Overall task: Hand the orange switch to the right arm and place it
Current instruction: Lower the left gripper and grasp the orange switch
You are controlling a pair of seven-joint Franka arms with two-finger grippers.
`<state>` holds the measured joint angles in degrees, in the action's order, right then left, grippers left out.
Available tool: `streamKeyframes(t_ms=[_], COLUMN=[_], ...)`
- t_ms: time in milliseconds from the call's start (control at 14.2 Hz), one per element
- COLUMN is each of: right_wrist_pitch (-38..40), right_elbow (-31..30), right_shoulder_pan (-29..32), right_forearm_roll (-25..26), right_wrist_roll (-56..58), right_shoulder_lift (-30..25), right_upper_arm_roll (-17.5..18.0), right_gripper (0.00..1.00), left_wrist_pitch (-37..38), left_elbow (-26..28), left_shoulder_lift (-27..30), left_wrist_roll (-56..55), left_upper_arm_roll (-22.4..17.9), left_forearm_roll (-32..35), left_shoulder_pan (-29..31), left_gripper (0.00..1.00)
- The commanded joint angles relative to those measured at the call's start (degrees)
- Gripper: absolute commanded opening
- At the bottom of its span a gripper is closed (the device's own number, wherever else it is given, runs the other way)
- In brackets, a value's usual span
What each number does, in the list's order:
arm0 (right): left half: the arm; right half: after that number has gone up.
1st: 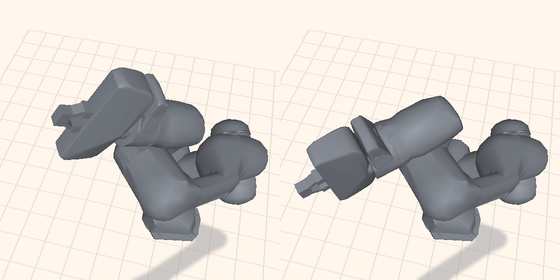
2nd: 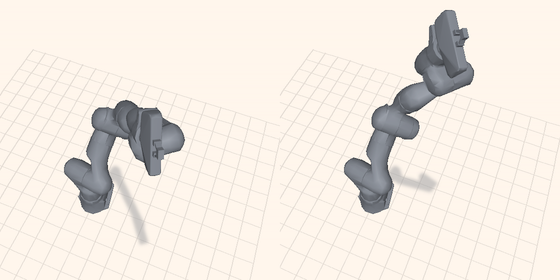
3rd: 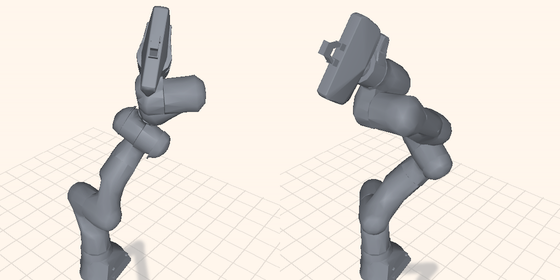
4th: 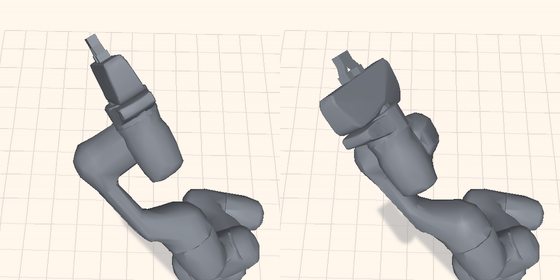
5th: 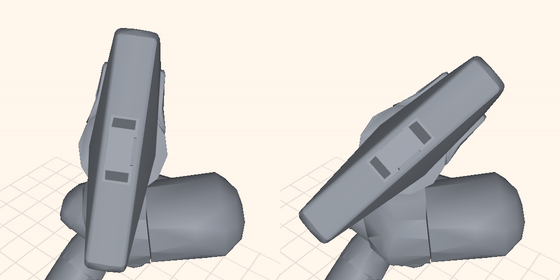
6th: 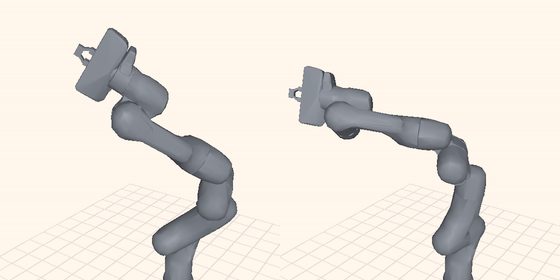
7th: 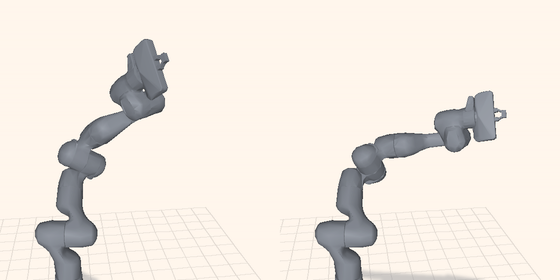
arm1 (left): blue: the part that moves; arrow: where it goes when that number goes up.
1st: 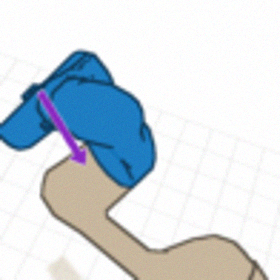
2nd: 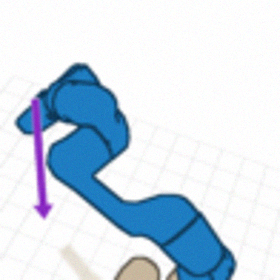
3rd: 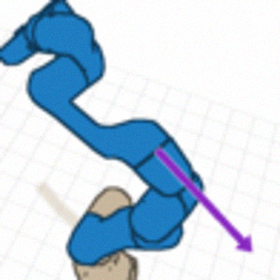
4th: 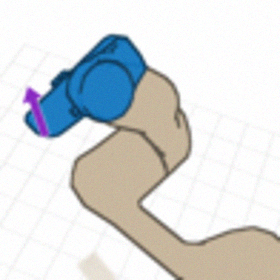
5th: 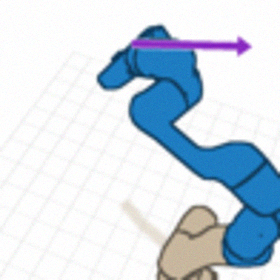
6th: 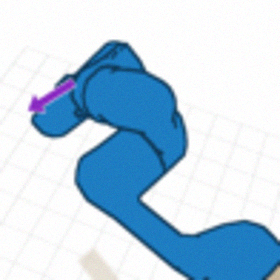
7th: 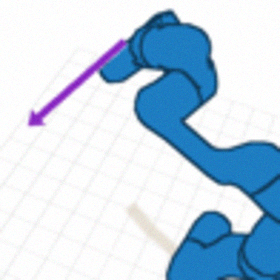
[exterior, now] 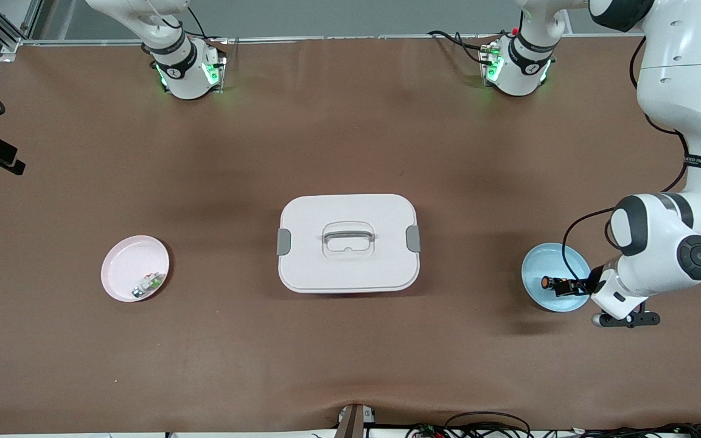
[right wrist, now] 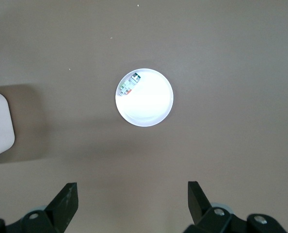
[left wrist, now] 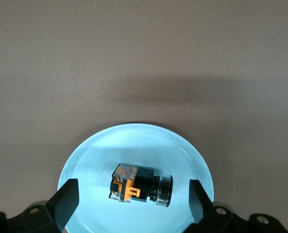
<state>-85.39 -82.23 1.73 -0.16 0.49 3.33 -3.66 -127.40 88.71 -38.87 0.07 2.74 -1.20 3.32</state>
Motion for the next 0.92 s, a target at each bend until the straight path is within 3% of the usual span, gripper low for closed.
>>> streamKeyframes(t_ms=[0,846], right_wrist_pitch=[-0.22,-0.22], right_elbow=[-0.38,-0.56], right_shoulder_pan=[0.29,0.47], right_forearm_roll=[-0.45,-1.16], right_wrist_roll=[-0.76,-0.75], right_shoulder_lift=[-0.60,-0.60], right_upper_arm_roll=[0.32,0.14], right_gripper=[1.00,1.00], left_wrist_pitch=[-0.22,-2.75], left_elbow=[1.55,3.58], left_shoulder_lift=[-0.24,-2.17], left_wrist_roll=[1.25,1.43], left_upper_arm_roll=[0.86,1.74], left_forearm_roll=[-1.34,-0.82], left_shoulder_pan=[0.81,1.60], left_gripper=[1.00,1.00])
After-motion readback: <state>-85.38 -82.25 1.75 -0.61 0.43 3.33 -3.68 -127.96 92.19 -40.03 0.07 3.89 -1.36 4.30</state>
